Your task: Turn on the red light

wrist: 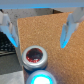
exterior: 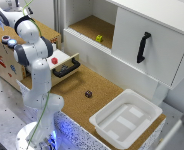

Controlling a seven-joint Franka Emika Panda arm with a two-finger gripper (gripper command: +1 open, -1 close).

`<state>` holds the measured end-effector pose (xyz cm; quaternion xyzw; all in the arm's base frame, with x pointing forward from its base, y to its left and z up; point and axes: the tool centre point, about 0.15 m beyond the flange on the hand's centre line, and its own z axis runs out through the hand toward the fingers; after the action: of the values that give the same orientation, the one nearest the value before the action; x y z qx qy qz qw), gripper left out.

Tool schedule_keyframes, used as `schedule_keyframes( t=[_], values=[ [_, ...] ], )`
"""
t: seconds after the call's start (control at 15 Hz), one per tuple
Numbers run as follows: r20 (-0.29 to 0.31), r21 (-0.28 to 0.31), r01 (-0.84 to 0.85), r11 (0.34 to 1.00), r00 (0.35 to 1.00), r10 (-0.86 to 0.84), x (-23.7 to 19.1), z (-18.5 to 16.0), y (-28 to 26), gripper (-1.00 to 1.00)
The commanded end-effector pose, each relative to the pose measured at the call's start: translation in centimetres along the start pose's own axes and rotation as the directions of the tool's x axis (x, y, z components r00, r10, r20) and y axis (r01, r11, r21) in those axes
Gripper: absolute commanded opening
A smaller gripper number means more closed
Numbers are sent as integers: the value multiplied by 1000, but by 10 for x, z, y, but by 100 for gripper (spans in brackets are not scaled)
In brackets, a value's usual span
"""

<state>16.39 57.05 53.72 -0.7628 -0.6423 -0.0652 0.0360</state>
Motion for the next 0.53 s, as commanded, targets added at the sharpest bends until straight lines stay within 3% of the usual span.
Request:
schedule_keyframes(
  t=[0.0, 0.47],
  values=[
    [193, -28, 92, 995, 977, -85, 60, 5, -23, -100],
    [203, -26, 174, 984, 965, -165, 64, 27, -17, -100]
  ],
)
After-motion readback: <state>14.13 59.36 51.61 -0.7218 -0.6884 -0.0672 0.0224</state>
